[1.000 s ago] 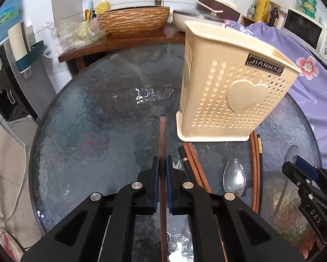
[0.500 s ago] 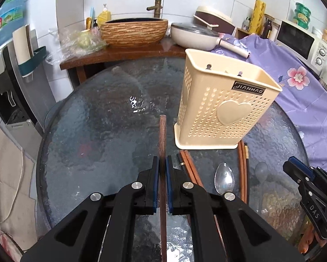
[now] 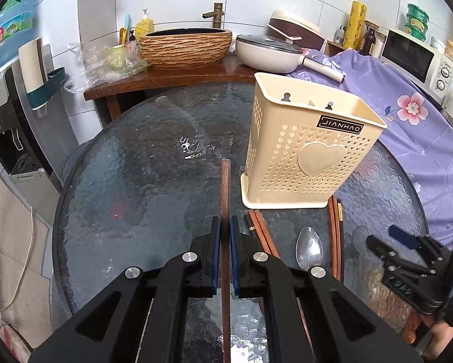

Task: Organize utensils
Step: 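Grasp the metal spoon handle with the right tool and lift it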

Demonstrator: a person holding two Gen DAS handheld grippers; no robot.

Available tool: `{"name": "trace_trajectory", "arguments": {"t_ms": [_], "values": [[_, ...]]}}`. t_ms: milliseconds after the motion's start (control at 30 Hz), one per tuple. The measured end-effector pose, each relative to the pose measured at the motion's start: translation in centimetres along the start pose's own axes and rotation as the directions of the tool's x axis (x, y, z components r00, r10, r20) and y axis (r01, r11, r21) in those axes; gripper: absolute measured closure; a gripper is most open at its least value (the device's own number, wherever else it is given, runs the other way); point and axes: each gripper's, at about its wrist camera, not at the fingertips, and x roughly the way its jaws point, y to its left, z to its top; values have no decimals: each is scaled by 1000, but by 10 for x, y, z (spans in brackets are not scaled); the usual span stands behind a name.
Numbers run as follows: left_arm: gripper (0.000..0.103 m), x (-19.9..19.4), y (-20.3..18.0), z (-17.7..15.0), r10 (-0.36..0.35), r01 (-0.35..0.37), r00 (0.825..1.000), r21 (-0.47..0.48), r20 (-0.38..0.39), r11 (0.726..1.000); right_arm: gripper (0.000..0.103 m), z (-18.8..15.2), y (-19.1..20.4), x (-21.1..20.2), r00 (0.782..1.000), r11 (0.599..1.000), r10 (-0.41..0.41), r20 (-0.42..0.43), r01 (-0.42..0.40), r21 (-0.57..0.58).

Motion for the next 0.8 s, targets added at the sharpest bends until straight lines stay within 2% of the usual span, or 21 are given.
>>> {"name": "trace_trajectory", "arguments": {"t_ms": [67, 200, 267, 533, 633, 800], "values": [[97, 0, 0, 0, -1, 1, 1000, -1, 0, 1000, 46, -3, 4, 8, 1000, 1000, -12, -25, 11, -11], [97, 0, -1, 0, -3, 3, 1000, -1, -2, 1000, 56, -5, 10, 21, 996, 998, -53, -66, 52, -25], [97, 1, -1, 0, -5, 5, 1000, -3, -4, 1000, 57, -7, 11, 28, 995, 998, -57, -88, 55, -18], [97, 5, 2, 0, -9, 9, 1000, -10, -16, 1000, 58, -2, 17, 33, 995, 998, -69, -74, 69, -3], [97, 6, 2, 0, -9, 9, 1000, -10, -16, 1000, 66, 2, 19, 35, 995, 997, -74, -67, 74, -5], [97, 6, 2, 0, -6, 6, 1000, -8, -15, 1000, 67, 3, 21, 36, 996, 998, -68, -65, 68, 1]]}}
